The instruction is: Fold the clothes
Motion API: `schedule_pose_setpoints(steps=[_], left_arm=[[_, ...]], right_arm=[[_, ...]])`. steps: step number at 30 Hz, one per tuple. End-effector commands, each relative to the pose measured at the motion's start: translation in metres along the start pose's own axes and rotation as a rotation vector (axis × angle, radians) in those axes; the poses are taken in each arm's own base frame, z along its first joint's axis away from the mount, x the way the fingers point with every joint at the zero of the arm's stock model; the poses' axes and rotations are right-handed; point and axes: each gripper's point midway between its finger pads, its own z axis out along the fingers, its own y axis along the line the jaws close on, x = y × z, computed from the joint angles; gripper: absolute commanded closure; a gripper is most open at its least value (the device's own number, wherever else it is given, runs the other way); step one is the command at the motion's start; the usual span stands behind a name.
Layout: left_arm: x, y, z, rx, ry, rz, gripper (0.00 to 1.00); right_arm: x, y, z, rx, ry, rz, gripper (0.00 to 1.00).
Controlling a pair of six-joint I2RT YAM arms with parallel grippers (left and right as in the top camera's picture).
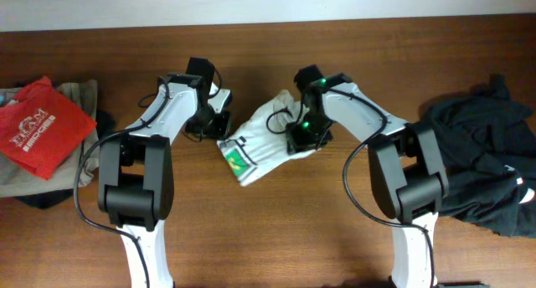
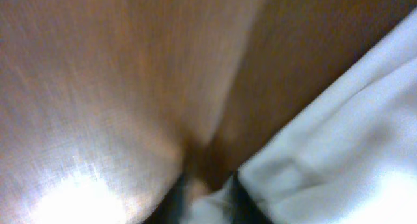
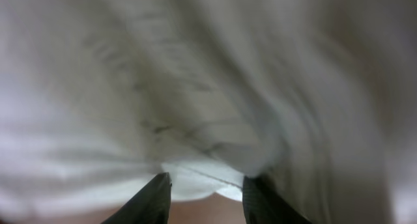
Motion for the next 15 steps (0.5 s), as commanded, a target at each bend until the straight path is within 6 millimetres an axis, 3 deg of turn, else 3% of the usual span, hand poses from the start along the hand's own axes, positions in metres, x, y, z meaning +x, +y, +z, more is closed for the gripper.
schedule_pose_setpoints(steps=[1,3,5,7,9,10,12,14,15], left_arm=[[0.034,0.011,0.012,-0.047,0.149,-0.168,0.94],[0.049,0.002,0.008,-0.011,0.212,-0.278,0.93],[0.043,-0.008,-0.004,0.036,0.181,-0.276,0.94],[-0.002,-0.011,-0.049,0.031,-0.021,-0.232,0.89],[-0.043,-0.013,-0.086,0.028,-0.192,-0.197,0.3],[-0.056,-0.015,-0.097,0.032,-0.242,-0.185,0.19],[-0.068,-0.021,-0.101,0.066,-0.287,-0.16,0.13],[-0.073,-0.05,-0.096,0.223,-0.297,0.047,0.04],[-0.072,-0.061,-0.084,0.294,-0.285,0.148,0.01]], right_arm=[[-0.021,-0.089,-0.016,0.288,-0.099,0.075,0.58],[-0.034,-0.097,-0.03,0.287,-0.142,0.042,0.54],[-0.033,-0.076,-0.058,0.204,-0.109,0.047,0.47],[-0.027,-0.035,-0.095,0.041,-0.07,0.052,0.47],[-0.025,0.014,-0.119,-0.187,-0.072,-0.004,0.47],[-0.023,0.029,-0.122,-0.256,-0.065,-0.022,0.47],[-0.015,0.039,-0.117,-0.274,-0.027,-0.026,0.47],[-0.014,0.041,-0.114,-0.248,-0.016,-0.039,0.47],[-0.011,0.032,-0.113,-0.205,-0.003,-0.022,0.46]])
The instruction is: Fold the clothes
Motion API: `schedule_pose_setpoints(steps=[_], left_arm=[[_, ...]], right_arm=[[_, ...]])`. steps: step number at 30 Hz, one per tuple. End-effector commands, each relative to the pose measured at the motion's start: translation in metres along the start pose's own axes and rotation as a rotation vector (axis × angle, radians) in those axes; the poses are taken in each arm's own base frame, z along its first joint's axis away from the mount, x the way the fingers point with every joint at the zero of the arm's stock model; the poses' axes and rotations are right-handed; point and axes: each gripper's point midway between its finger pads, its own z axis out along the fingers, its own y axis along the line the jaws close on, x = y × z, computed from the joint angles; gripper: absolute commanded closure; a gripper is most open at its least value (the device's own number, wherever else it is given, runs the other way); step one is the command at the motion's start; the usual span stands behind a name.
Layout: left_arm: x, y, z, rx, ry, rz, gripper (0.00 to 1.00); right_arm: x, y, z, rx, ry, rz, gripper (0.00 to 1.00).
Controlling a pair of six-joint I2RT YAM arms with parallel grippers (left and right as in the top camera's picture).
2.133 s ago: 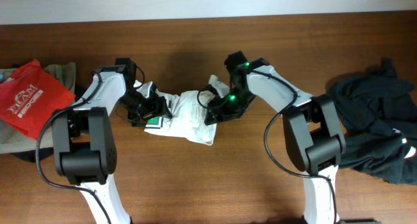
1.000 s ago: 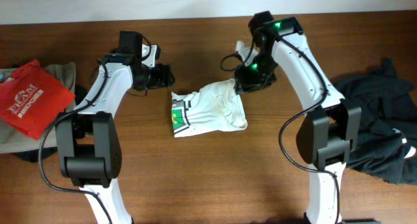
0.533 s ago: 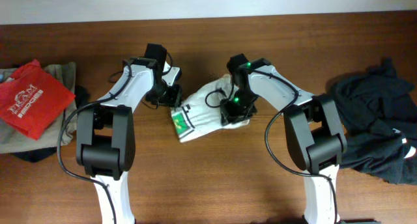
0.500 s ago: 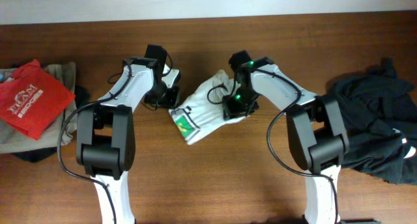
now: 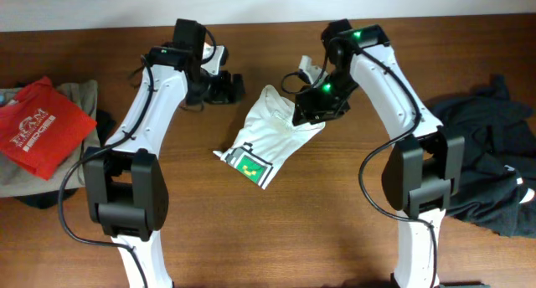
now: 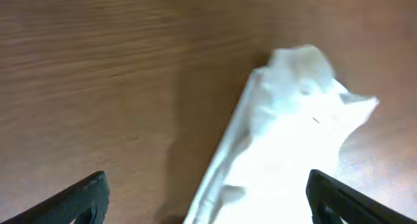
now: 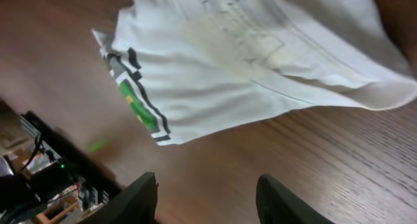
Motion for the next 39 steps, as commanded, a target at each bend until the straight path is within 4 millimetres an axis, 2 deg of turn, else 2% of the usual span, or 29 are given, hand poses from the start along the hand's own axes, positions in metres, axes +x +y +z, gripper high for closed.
schedule_pose_setpoints(steps=[1,4,7,8,9,10,11,12,13,14,15,16,17,19,20,21,23,26,27,28,29,32,36,39], left_arm=[[0.012,-0.028,0.029,0.252,0.044,0.223,0.01],[0.018,-0.024,0.064,0.309,0.071,0.224,0.01],[0.035,-0.031,0.098,0.422,0.13,0.187,0.01],[0.041,-0.038,0.103,0.459,0.149,0.18,0.07],[0.048,-0.048,0.107,0.491,0.174,0.177,0.33],[0.055,-0.055,0.111,0.496,0.194,0.204,0.68],[0.056,-0.059,0.112,0.499,0.197,0.213,0.78],[0.057,-0.06,0.112,0.5,0.198,0.215,0.96],[0.057,-0.06,0.112,0.499,0.199,0.215,0.99],[0.046,-0.037,0.111,0.385,0.184,0.222,1.0],[0.032,-0.015,0.101,0.287,0.166,0.219,1.0],[0.016,0.009,0.082,0.188,0.14,0.208,1.0],[-0.005,0.034,0.054,0.093,0.094,0.191,0.99],[-0.044,0.085,-0.033,-0.051,-0.05,0.109,1.0],[-0.054,0.106,-0.076,-0.089,-0.127,0.074,1.0],[-0.056,0.125,-0.11,-0.133,-0.183,0.042,1.0],[-0.049,0.169,-0.162,-0.247,-0.253,-0.038,1.0],[-0.031,0.233,-0.233,-0.362,-0.374,-0.177,1.0],[-0.027,0.248,-0.249,-0.389,-0.406,-0.202,1.0],[-0.024,0.26,-0.258,-0.407,-0.429,-0.225,0.99],[-0.016,0.283,-0.273,-0.436,-0.465,-0.282,1.0],[0.003,0.326,-0.286,-0.482,-0.488,-0.355,1.0],[0.022,0.371,-0.266,-0.486,-0.454,-0.426,0.99],[0.035,0.393,-0.257,-0.488,-0.436,-0.465,1.0]], right_arm=[[0.005,-0.007,-0.006,0.036,0.014,0.008,0.46],[0.015,-0.024,-0.013,0.068,0.038,0.057,0.46],[0.018,-0.036,-0.019,0.083,0.041,0.088,0.46],[0.018,-0.038,-0.02,0.083,0.039,0.092,0.46],[0.018,-0.039,-0.021,0.084,0.038,0.094,0.46],[0.018,-0.041,-0.022,0.083,0.035,0.1,0.46],[0.018,-0.043,-0.023,0.083,0.033,0.104,0.46],[0.018,-0.044,-0.024,0.083,0.032,0.105,0.46],[0.018,-0.045,-0.024,0.083,0.03,0.109,0.46],[0.019,-0.049,-0.026,0.091,0.03,0.118,0.46],[0.021,-0.055,-0.028,0.109,0.034,0.125,0.46],[0.024,-0.062,-0.031,0.132,0.039,0.138,0.45],[0.027,-0.071,-0.034,0.157,0.044,0.153,0.46],[0.03,-0.089,-0.044,0.168,0.03,0.195,0.46],[0.032,-0.097,-0.049,0.167,0.021,0.217,0.47],[0.034,-0.105,-0.054,0.165,0.011,0.239,0.47],[0.037,-0.115,-0.06,0.163,0.0,0.269,0.47],[0.038,-0.122,-0.064,0.162,-0.008,0.287,0.47],[0.038,-0.122,-0.064,0.162,-0.009,0.286,0.47],[0.038,-0.122,-0.064,0.162,-0.008,0.287,0.47],[0.038,-0.122,-0.064,0.162,-0.008,0.287,0.47],[0.038,-0.122,-0.064,0.162,-0.008,0.287,0.47],[0.038,-0.121,-0.064,0.162,-0.008,0.286,0.47],[0.038,-0.122,-0.064,0.161,-0.008,0.293,0.47]])
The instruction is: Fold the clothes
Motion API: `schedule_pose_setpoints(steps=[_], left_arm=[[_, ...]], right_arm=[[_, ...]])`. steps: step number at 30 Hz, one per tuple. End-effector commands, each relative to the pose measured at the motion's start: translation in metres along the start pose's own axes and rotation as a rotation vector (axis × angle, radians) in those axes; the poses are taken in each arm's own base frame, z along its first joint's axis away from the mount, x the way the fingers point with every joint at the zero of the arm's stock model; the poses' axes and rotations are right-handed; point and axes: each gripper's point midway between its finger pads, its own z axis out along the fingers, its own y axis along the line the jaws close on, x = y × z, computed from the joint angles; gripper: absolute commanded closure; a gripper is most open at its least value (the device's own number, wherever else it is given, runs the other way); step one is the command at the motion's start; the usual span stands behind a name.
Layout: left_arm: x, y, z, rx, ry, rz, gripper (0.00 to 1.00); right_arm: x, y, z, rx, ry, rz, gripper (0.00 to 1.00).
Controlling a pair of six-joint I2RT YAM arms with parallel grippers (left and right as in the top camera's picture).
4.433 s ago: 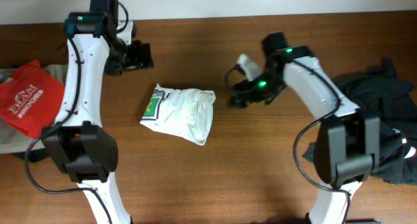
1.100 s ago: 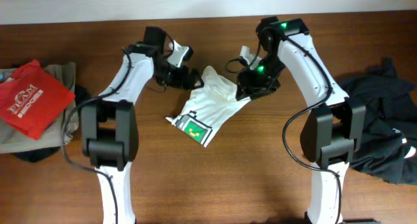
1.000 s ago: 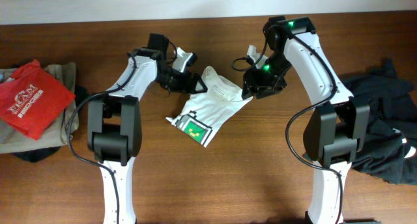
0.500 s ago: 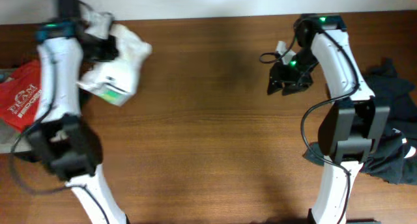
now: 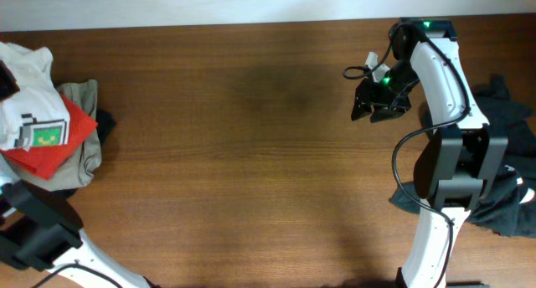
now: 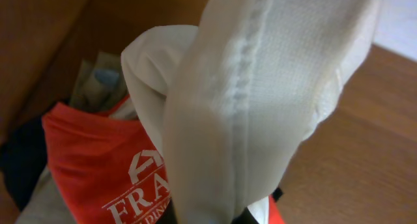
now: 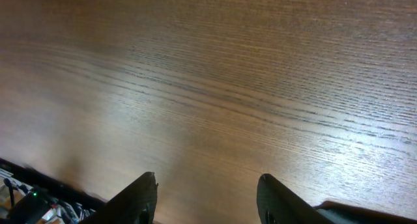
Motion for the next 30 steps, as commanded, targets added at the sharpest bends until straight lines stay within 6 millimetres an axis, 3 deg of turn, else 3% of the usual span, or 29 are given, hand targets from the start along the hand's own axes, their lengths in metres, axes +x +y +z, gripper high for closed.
schedule_pose_setpoints(steps=[1,2,3,4,5,8,9,12,15,19,20,23,25,27,30], left_arm=[[0.007,0.029,0.016,-0.021,0.014,-0.05,1.0],[0.008,0.037,0.017,-0.029,0.015,-0.062,0.99],[0.011,0.046,0.019,-0.039,0.017,-0.075,0.69],[0.013,0.054,0.019,-0.052,0.02,-0.086,0.17],[0.015,0.067,0.016,-0.082,0.02,-0.099,0.01],[0.002,0.093,-0.017,-0.132,-0.049,-0.178,0.01],[-0.008,0.09,-0.035,-0.117,-0.094,-0.199,0.01],[-0.021,0.047,-0.052,0.069,-0.134,-0.173,0.01],[0.014,0.025,-0.028,0.119,0.023,-0.255,0.01],[0.072,-0.003,0.02,0.252,0.201,-0.289,0.01],[0.091,-0.016,0.036,0.338,0.224,-0.281,0.01],[0.149,-0.028,0.079,0.383,0.287,-0.301,0.01],[0.18,-0.048,0.091,0.493,0.301,-0.335,0.01],[0.19,-0.055,0.094,0.532,0.297,-0.337,0.01],[0.165,-0.057,0.082,0.561,0.229,-0.295,0.01]], right_arm=[[-0.001,-0.001,-0.004,0.012,-0.012,0.003,0.47],[-0.001,-0.001,-0.004,0.012,-0.012,0.009,0.47],[-0.001,-0.001,-0.004,0.012,-0.012,0.009,0.47],[-0.001,-0.001,-0.004,0.012,-0.012,0.01,0.47],[-0.001,-0.001,-0.004,0.012,-0.012,0.013,0.47],[-0.002,-0.001,-0.004,0.013,-0.017,0.011,0.47],[-0.002,-0.001,-0.004,0.013,-0.017,0.011,0.47],[-0.004,-0.001,-0.004,0.014,-0.023,0.009,0.47],[-0.003,-0.001,-0.004,0.014,-0.022,0.009,0.47],[-0.003,-0.001,-0.004,0.014,-0.021,0.009,0.47],[-0.003,-0.001,-0.004,0.013,-0.021,0.009,0.46],[-0.003,-0.001,-0.004,0.013,-0.02,0.01,0.47],[-0.002,-0.001,-0.004,0.013,-0.017,0.01,0.47],[-0.001,-0.001,-0.004,0.013,-0.014,0.011,0.46],[-0.001,-0.001,-0.004,0.013,-0.012,0.012,0.47]])
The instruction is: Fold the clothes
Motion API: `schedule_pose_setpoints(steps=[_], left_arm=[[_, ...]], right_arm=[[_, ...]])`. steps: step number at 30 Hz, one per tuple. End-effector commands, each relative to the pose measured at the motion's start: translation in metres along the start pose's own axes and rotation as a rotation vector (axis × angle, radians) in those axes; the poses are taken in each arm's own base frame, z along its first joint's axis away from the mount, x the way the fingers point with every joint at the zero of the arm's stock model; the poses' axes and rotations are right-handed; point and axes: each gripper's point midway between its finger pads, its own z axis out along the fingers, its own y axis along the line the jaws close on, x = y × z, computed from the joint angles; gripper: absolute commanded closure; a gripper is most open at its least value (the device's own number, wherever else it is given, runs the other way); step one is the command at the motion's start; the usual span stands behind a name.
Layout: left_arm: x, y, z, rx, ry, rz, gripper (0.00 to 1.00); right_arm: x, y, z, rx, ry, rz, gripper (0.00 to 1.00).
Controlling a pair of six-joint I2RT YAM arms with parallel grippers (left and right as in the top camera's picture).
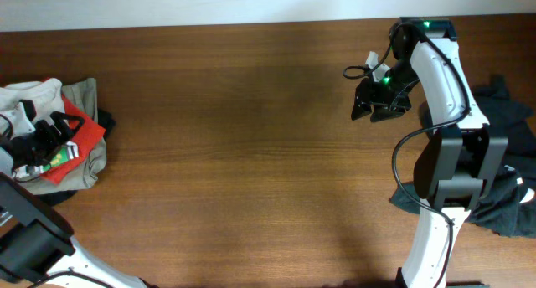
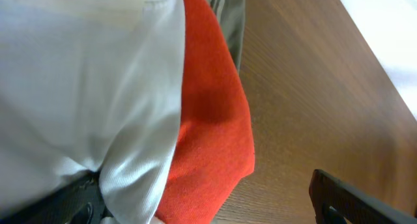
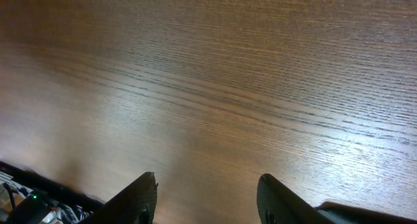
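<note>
The folded white shirt point(image 1: 29, 100) with a green logo lies on top of the red shirt point(image 1: 82, 136) in the pile at the table's far left. In the left wrist view the white shirt point(image 2: 78, 87) fills the left and rests against one finger point(image 2: 68, 208), with the red shirt point(image 2: 212, 113) beside it. My left gripper point(image 1: 48, 137) is open over the pile, jaws wide apart point(image 2: 205, 208). My right gripper point(image 1: 373, 104) hangs open above bare wood at the back right, nothing between its fingers point(image 3: 140, 198).
A beige garment point(image 1: 88, 95) and a dark one sit under the red shirt. A heap of black clothes point(image 1: 490, 146) lies at the right edge behind the right arm. The wooden table point(image 1: 251, 154) stretches between the two piles.
My left gripper was shut on the white shirt, holding it over the left pile. Now it is open and the shirt lies on the red shirt. The right arm has not moved.
Both grippers were at the white shirt in the middle of the table. Then both stood open just off the folded shirt. Later my left gripper held it over the far-left pile while my right hung open at the back right. Now the shirt rests on that pile.
</note>
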Motion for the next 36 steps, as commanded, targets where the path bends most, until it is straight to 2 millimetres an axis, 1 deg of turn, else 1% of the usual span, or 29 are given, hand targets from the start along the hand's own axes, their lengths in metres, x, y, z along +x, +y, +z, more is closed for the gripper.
schedule_pose_setpoints(steps=[1,3,4,5,7,8,9,10,11,12,13,14,15,16,17,18,19,20,21,23,24,26,27,28,29,32,34,35,36], left_arm=[[0.006,-0.027,0.007,0.114,0.03,-0.005,0.01],[-0.023,-0.053,-0.019,0.11,-0.049,0.082,0.01],[-0.039,-0.069,-0.037,0.078,-0.097,0.143,0.01],[-0.049,-0.083,-0.051,0.018,-0.134,0.199,0.01],[-0.059,-0.103,-0.07,-0.147,-0.182,0.289,0.01],[-0.057,-0.12,-0.073,-0.198,-0.187,0.332,0.01],[-0.053,-0.133,-0.07,-0.217,-0.177,0.36,0.01],[-0.043,-0.155,-0.059,-0.229,-0.146,0.404,0.01],[-0.033,-0.171,-0.047,-0.224,-0.113,0.437,0.01],[-0.016,-0.193,-0.029,-0.225,-0.062,0.487,0.01],[0.0,-0.212,-0.014,-0.239,-0.026,0.541,0.01],[0.01,-0.224,-0.006,-0.25,-0.004,0.577,0.01],[0.029,-0.243,0.007,-0.283,0.033,0.643,0.01],[0.05,-0.254,0.015,-0.317,0.082,0.691,0.01],[0.065,-0.255,0.017,-0.341,0.131,0.712,0.01],[0.085,-0.251,0.015,-0.374,0.209,0.722,0.01],[0.097,-0.243,0.01,-0.404,0.262,0.69,0.01],[0.111,-0.232,0.002,-0.438,0.323,0.619,0.01],[0.128,-0.217,-0.01,-0.478,0.41,0.559,0.01],[0.156,-0.196,-0.037,-0.548,0.561,0.455,0.01],[0.168,-0.188,-0.051,-0.576,0.629,0.419,0.01],[0.18,-0.186,-0.068,-0.601,0.679,0.381,0.01],[0.18,-0.19,-0.076,-0.591,0.65,0.389,0.01],[0.178,-0.194,-0.083,-0.571,0.584,0.405,0.01],[0.177,-0.198,-0.089,-0.55,0.52,0.42,0.01],[0.177,-0.209,-0.122,-0.455,0.201,0.49,0.01],[0.18,-0.215,-0.138,-0.4,0.054,0.518,0.01],[0.185,-0.218,-0.155,-0.346,-0.095,0.543,0.01],[0.19,-0.218,-0.164,-0.321,-0.162,0.554,0.01]], right_arm=[[0.001,0.0,-0.004,0.009,-0.004,0.006,0.46],[0.001,0.0,-0.004,0.009,-0.003,0.007,0.46],[0.001,0.0,-0.004,0.009,-0.003,0.007,0.46],[0.001,0.0,-0.004,0.009,-0.004,0.006,0.46],[0.001,0.0,-0.004,0.009,-0.003,0.007,0.46],[0.001,0.0,-0.004,0.009,-0.003,0.007,0.45],[0.001,0.0,-0.004,0.009,-0.003,0.007,0.42],[0.001,0.0,-0.004,0.009,-0.004,0.007,0.41],[0.001,-0.001,-0.004,0.008,-0.004,0.008,0.39],[0.001,-0.001,-0.004,0.008,-0.004,0.008,0.3],[0.001,-0.001,-0.004,0.008,-0.004,0.008,0.12],[0.0,-0.001,-0.004,0.009,-0.007,0.006,0.02],[-0.003,-0.003,-0.005,0.014,-0.02,-0.002,0.01],[-0.006,-0.007,-0.006,0.013,-0.035,0.002,0.01],[-0.006,-0.01,-0.008,0.013,-0.039,0.011,0.01],[-0.004,-0.017,-0.011,0.002,-0.038,0.039,0.01],[-0.002,-0.02,-0.013,-0.013,-0.034,0.057,0.01],[0.008,-0.031,-0.018,-0.037,-0.011,0.132,0.01],[0.016,-0.038,-0.021,-0.045,0.011,0.166,0.01],[0.034,-0.049,-0.027,-0.063,0.064,0.231,0.01],[0.037,-0.052,-0.029,-0.066,0.062,0.248,0.01],[0.058,-0.049,-0.032,-0.057,0.084,0.273,0.01],[0.077,-0.049,-0.034,-0.021,0.102,0.273,0.01],[0.089,-0.048,-0.037,0.004,0.075,0.262,0.01],[0.095,-0.044,-0.043,0.014,0.017,0.244,0.01],[0.109,-0.03,-0.068,0.069,-0.329,0.138,0.01],[0.119,-0.025,-0.083,0.115,-0.52,0.077,0.01],[0.131,-0.022,-0.097,0.171,-0.689,0.028,0.02],[0.14,-0.021,-0.105,0.207,-0.777,0.007,0.01]])
